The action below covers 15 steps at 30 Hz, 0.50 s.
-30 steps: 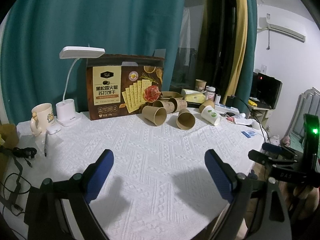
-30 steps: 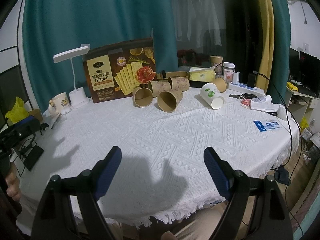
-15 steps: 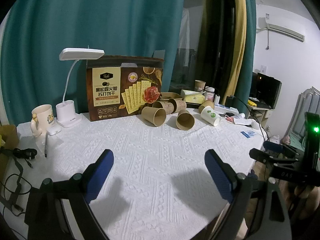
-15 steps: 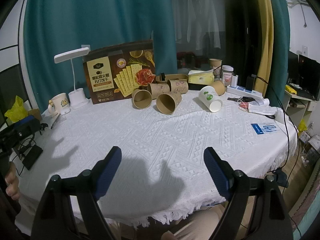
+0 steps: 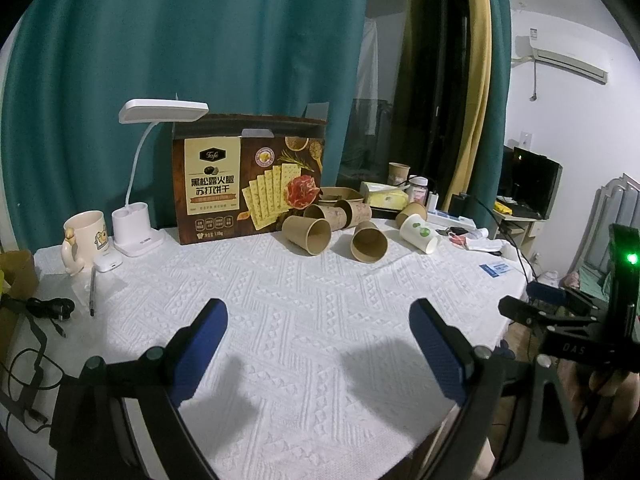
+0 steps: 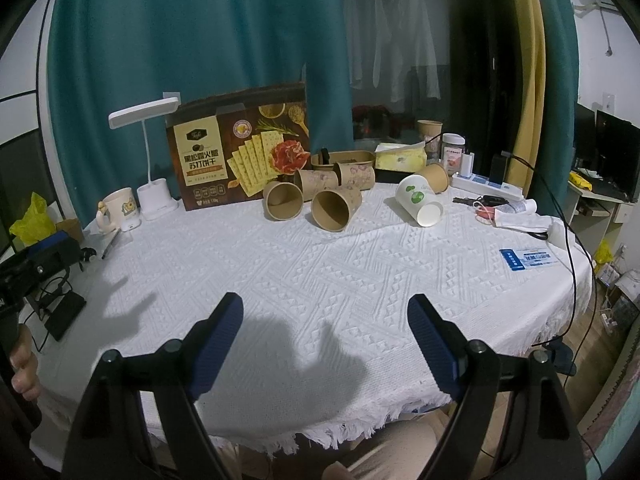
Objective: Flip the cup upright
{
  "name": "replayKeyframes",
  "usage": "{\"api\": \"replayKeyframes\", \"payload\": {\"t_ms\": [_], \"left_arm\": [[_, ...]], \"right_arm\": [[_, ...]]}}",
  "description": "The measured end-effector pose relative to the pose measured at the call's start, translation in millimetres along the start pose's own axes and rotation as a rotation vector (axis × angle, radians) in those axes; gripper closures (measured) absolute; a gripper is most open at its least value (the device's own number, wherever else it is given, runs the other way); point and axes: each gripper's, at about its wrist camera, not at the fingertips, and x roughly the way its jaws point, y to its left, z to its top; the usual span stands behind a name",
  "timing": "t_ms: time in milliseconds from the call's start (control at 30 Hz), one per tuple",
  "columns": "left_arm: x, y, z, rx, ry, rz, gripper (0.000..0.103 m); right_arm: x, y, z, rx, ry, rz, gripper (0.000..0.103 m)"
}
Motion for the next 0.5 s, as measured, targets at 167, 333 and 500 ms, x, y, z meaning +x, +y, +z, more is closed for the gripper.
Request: {"api": "replayKeyframes", "payload": {"t_ms": [167, 333, 500], "left_arm": [[0.1, 0.2, 0.4, 0.001, 0.0, -0.003, 0.011], [-3.6, 1.4, 2.8, -0.002, -0.005, -0.007, 0.011], [-3.7, 1.3, 2.4, -0.001, -0.004, -0.007, 0.011]], "right_arm": [[-1.4, -1.0, 1.2, -0.001, -0.004, -0.001, 0.021], [-1.4, -1.3, 1.6, -0.002, -0.005, -0.002, 0.021], [-1.3, -2.3, 2.3, -0.002, -0.006, -0.001, 0.021]]}}
